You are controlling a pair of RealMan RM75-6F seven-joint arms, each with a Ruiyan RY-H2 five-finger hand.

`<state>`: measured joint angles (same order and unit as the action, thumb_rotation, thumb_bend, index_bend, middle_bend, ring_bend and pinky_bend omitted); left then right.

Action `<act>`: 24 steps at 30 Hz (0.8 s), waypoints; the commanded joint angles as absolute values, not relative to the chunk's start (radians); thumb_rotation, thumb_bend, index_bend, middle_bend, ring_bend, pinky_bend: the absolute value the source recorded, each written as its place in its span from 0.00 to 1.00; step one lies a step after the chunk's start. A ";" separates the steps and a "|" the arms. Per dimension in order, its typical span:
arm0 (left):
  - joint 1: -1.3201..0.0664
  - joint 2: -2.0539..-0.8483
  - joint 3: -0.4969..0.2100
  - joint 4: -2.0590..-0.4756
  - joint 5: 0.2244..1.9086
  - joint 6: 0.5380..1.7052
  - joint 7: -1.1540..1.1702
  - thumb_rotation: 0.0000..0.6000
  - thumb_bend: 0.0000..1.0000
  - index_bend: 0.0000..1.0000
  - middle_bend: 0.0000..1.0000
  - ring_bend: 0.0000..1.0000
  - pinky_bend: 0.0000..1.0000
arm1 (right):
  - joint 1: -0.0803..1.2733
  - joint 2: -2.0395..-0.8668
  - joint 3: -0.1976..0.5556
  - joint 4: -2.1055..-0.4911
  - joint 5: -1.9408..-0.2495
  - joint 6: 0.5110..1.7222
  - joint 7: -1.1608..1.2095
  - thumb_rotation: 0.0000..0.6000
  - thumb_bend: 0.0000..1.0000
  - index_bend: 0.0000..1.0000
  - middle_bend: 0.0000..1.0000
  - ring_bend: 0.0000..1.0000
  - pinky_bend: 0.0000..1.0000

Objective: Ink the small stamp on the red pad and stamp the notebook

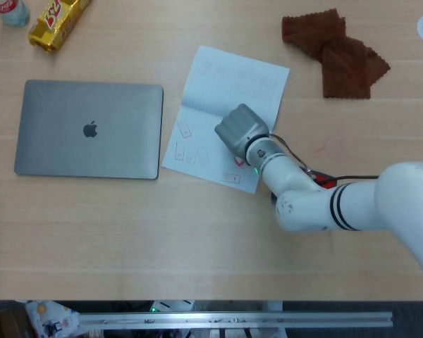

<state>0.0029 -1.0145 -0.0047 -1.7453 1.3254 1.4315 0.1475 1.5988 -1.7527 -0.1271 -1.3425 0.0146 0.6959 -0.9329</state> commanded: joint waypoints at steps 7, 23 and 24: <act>0.005 -1.010 -0.004 -1.755 1.332 1.440 0.150 1.00 0.27 0.16 0.02 0.09 0.11 | 1.581 -1.701 -0.072 -1.389 -0.045 0.692 -0.878 1.00 0.61 0.78 0.51 0.32 0.39; 0.010 -1.008 -0.005 -1.744 1.316 1.434 0.141 1.00 0.27 0.16 0.02 0.09 0.11 | 1.634 -1.813 -0.051 -1.206 0.071 0.623 -0.908 1.00 0.62 0.79 0.51 0.32 0.39; 0.010 -1.008 -0.005 -1.743 1.316 1.433 0.141 1.00 0.27 0.16 0.02 0.09 0.11 | 1.636 -1.817 -0.052 -1.201 0.075 0.621 -0.911 1.00 0.62 0.79 0.51 0.32 0.39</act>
<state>0.0100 -1.0082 -0.0054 -1.7432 1.3160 1.4336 0.1408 1.6328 -1.8131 -0.0521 -1.2056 0.0707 0.6242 -0.9077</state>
